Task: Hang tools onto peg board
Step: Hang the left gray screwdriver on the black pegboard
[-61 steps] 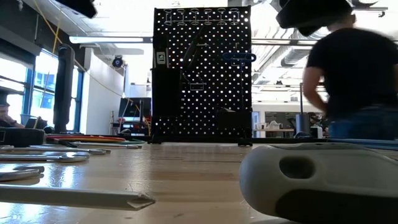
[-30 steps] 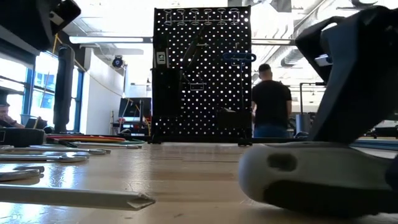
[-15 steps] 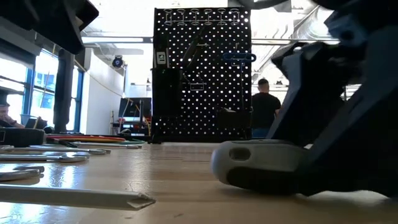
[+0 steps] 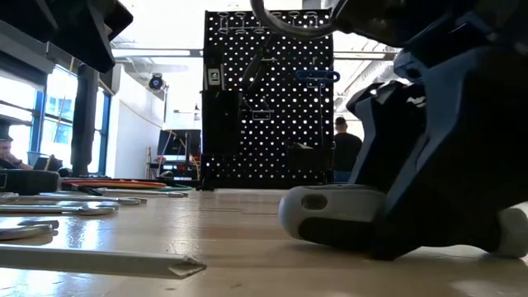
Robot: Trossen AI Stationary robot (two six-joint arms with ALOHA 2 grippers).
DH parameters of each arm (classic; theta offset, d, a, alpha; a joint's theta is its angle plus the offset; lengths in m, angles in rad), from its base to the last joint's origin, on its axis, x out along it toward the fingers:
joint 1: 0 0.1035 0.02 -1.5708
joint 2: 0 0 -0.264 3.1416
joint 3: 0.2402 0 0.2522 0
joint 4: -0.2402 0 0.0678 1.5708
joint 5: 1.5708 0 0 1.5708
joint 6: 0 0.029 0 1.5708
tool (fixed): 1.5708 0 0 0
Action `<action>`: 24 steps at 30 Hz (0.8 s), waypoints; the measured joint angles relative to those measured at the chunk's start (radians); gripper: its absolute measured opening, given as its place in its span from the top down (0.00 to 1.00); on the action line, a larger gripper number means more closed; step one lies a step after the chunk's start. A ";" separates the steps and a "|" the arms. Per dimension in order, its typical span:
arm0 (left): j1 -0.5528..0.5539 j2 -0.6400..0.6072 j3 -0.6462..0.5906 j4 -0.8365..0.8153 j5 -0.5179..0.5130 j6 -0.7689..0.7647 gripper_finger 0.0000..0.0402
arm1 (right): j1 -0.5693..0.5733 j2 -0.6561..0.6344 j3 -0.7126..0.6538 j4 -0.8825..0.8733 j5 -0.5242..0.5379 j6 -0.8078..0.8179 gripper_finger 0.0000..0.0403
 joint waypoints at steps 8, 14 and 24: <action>0.000 0.000 0.000 0.001 0.000 0.000 0.51 | -0.027 0.000 0.000 0.005 -0.026 0.025 0.58; 0.001 0.000 0.000 0.000 -0.001 0.000 0.51 | -0.048 0.001 0.000 0.005 -0.043 0.030 0.61; 0.001 0.000 0.000 0.001 -0.012 0.007 0.51 | -0.067 0.002 0.002 0.017 -0.049 0.001 0.69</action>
